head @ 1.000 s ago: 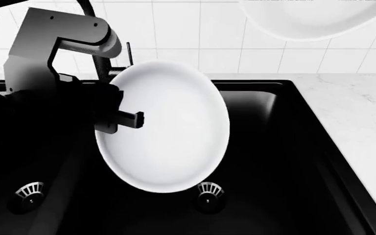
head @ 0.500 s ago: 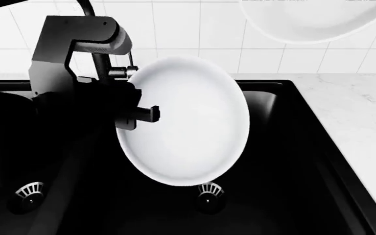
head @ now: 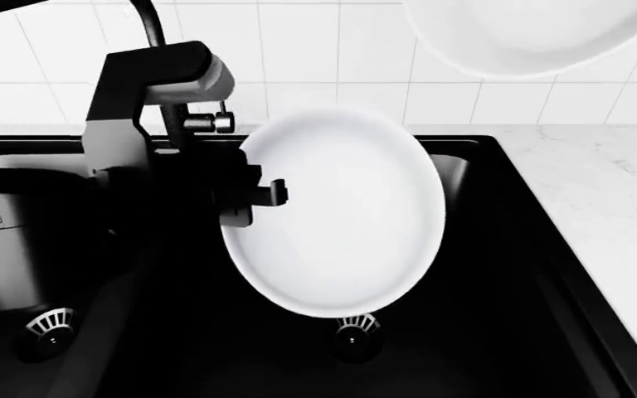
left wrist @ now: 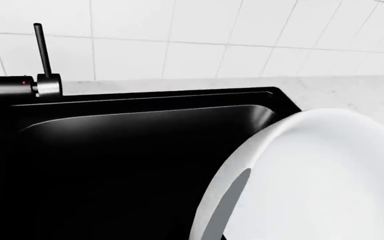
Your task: Stack the bowls in the sink.
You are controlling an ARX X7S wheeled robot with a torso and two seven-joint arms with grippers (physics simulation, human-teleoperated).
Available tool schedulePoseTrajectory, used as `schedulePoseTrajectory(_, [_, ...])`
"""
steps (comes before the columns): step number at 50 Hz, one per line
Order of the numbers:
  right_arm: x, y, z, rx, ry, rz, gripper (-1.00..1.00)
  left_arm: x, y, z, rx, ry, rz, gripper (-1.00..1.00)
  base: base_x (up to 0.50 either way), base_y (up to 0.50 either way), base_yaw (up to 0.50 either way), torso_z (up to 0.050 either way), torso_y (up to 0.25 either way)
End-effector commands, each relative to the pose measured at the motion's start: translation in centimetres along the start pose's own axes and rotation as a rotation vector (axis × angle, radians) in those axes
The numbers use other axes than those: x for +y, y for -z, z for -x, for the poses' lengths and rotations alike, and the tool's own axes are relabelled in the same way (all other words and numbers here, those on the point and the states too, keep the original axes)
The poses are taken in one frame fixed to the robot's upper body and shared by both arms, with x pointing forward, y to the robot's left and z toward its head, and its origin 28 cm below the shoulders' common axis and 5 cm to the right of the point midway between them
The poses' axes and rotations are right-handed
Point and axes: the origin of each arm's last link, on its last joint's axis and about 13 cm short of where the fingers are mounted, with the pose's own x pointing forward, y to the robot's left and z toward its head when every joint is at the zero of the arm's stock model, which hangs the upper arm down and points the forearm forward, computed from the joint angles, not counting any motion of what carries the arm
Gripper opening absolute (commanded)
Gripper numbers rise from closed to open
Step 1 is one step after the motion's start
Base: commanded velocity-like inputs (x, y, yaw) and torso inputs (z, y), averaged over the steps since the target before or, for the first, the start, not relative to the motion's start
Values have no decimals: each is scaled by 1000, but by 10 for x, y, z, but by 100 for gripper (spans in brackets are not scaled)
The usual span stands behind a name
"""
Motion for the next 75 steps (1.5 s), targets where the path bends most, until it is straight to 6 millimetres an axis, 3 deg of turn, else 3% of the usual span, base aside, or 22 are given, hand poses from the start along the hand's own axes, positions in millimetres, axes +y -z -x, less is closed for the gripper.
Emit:
schedulePoseTrajectory(1, [-1,0,0,-13,7,0,-100,-3,-3,-8,31,-6,-20,-100,0,0,0,0,0])
schedulePoseTrajectory(10, [-2,2,-1,-10,11,3,-100,-2,0,-17,119,-29,-67,-100,0,0,0,1,0])
schedulePoseTrajectory(51, [-7,10,-4,6,25,4,-100,9,30,-58,201,18,81,-100,0,0,0,0,1])
schedulePoseTrajectory(75, [-7,14,-4,13,22,1,-100,15,49,-65,261,-13,80,-100,0,0,0,0,1])
